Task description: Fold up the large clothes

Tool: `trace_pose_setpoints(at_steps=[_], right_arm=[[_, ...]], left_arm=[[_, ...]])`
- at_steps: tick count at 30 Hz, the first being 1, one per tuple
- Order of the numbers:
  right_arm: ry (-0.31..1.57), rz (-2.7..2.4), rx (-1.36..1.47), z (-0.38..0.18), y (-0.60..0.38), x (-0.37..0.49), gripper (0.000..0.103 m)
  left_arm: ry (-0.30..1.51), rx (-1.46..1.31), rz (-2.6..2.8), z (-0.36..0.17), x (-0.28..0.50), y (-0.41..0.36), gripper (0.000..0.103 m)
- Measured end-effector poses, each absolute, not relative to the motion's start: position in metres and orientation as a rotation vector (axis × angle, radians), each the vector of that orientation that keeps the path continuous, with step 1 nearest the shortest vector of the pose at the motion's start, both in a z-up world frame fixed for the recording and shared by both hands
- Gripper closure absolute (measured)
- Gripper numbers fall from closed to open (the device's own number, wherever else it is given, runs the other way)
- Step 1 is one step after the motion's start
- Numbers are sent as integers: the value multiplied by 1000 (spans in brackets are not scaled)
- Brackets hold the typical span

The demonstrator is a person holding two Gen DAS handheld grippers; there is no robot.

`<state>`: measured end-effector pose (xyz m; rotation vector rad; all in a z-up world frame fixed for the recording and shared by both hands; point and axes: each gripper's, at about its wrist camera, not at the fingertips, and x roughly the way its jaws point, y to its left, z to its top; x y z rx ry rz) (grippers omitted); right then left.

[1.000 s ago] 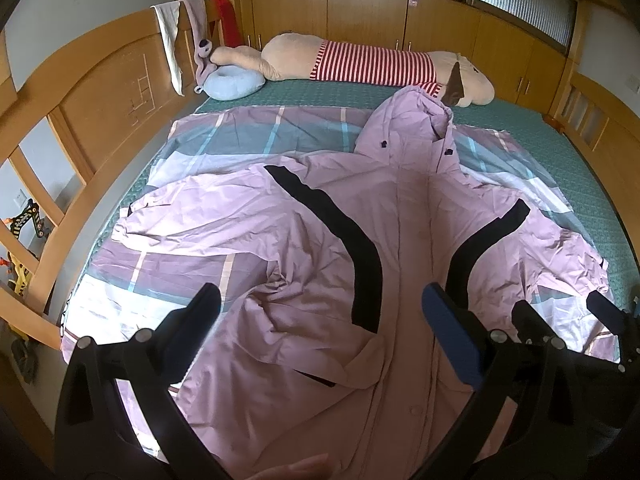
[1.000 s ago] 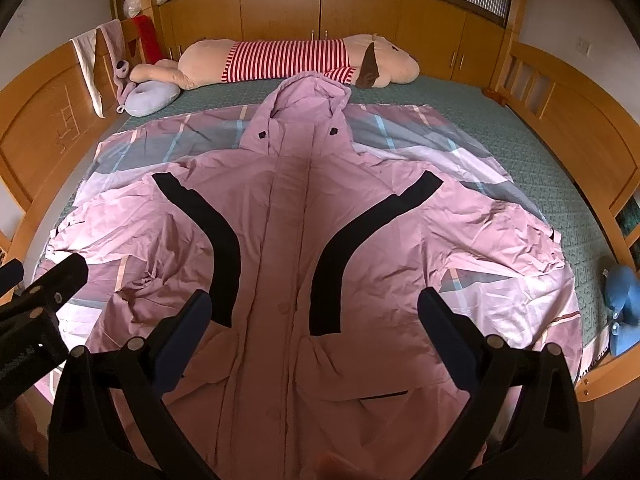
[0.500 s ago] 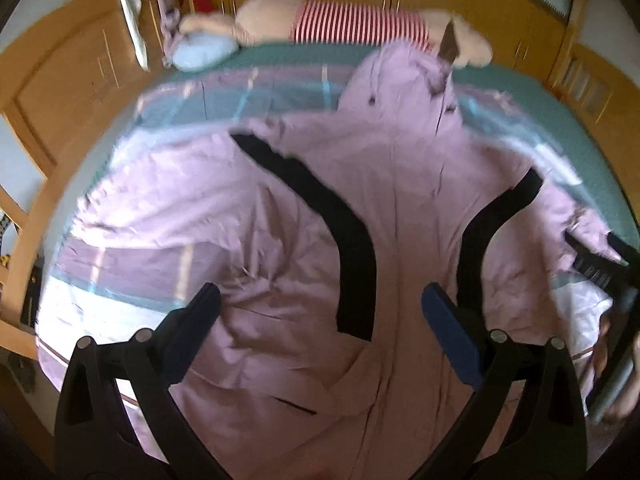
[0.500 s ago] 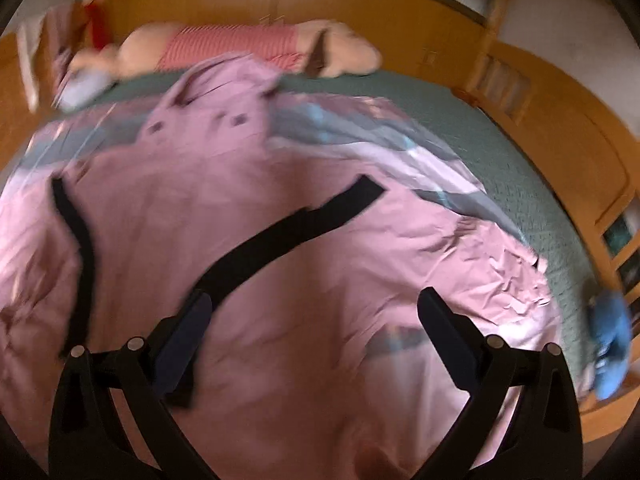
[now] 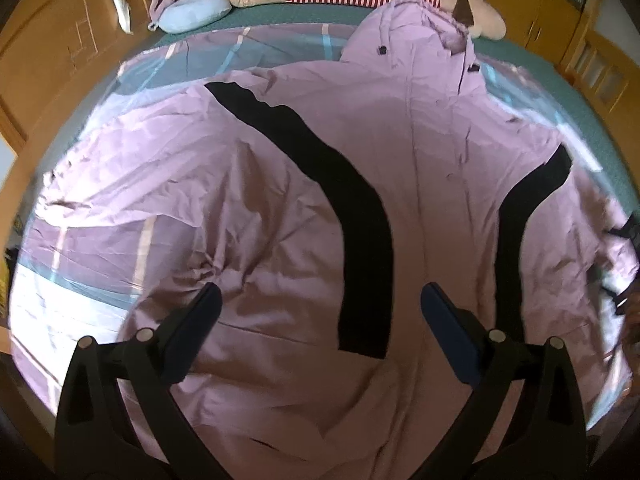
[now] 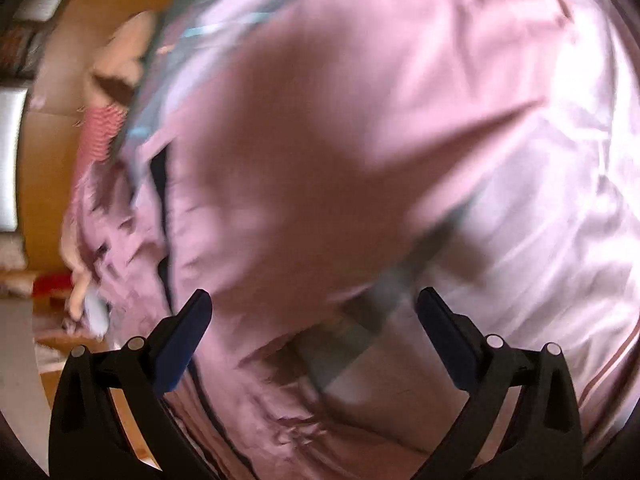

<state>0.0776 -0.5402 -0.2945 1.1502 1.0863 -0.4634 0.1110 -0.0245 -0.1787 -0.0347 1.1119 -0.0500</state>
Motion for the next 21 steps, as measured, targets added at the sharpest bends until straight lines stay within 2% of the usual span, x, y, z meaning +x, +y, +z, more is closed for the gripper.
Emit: trace_pose_setpoints(at_steps=[3, 6, 11, 12, 13, 15, 18, 21], right_arm=[[1085, -435, 1135, -296, -550, 88, 1], [1007, -442, 1123, -294, -574, 91, 1], [904, -433, 1237, -301, -590, 88, 1], [901, -441, 1228, -300, -592, 85, 5], [900, -456, 1204, -296, -590, 86, 11], [916, -444, 1149, -291, -585, 93, 60], [900, -415, 1155, -294, -588, 89, 81], [839, -417, 1123, -284, -588, 86, 95]], left_arm=[[1109, -94, -87, -177, 110, -18, 2], [1090, -122, -81, -176, 110, -16, 2], [1129, -115, -84, -185, 112, -18, 2], [1138, -112, -85, -186, 112, -19, 2], [1146, -105, -87, -188, 112, -21, 2], [1148, -90, -96, -189, 111, -24, 2], [1144, -73, -102, -188, 110, -25, 2], [1148, -62, -101, -189, 110, -27, 2]])
